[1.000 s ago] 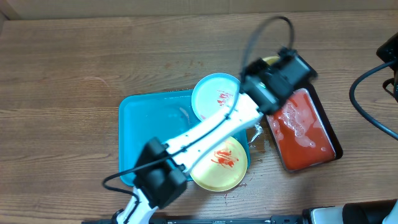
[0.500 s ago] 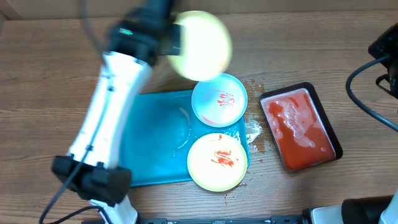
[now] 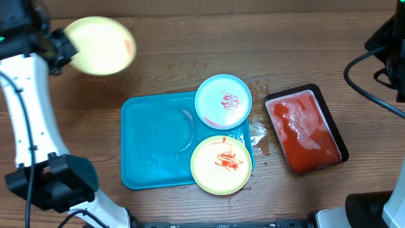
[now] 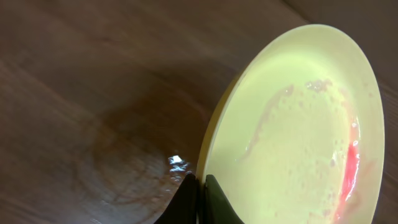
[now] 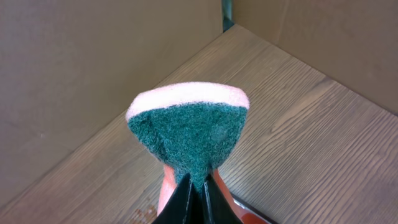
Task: Clean dirty plates on tray and stack at the side
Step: 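Swing the yellow plate left and set it on the table, then release the yellow plate and move the left gripper to the blue plate rim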
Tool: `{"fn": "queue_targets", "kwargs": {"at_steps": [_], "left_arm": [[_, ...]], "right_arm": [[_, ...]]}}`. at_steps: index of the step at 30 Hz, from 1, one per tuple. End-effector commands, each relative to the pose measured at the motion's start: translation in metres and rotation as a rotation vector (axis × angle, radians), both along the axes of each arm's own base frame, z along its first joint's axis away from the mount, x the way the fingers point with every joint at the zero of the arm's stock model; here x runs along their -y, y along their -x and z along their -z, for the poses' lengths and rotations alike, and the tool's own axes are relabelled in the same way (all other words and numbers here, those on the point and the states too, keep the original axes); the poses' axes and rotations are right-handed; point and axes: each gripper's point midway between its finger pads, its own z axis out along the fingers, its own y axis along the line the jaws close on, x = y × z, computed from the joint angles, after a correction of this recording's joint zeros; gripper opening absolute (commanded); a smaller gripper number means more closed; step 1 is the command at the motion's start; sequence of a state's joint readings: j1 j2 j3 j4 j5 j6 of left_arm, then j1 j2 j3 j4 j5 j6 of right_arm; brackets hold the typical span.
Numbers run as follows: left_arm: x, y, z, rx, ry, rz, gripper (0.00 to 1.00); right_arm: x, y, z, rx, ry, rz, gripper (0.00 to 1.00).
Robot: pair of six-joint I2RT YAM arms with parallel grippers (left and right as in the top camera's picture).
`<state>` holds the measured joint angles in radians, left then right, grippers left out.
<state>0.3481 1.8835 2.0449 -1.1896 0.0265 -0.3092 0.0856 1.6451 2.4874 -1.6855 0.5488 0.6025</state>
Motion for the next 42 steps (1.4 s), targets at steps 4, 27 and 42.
{"fn": "queue_targets", "kwargs": {"at_steps": [4,27,42], "left_arm": [[-0.057,0.039,0.094,-0.182,0.142,-0.165,0.05],[-0.094,0.11,0.222,-0.347,0.193,-0.315,0.15],[-0.075,0.097,0.202,-0.275,0.285,-0.267,1.0]], "right_arm": [[0.0,0.0,-0.007,0.02,0.009,-0.024,0.04],[-0.009,-0.004,-0.007,0.01,0.005,-0.091,0.04],[-0.009,-0.007,-0.009,0.026,0.005,-0.091,0.04]]}}
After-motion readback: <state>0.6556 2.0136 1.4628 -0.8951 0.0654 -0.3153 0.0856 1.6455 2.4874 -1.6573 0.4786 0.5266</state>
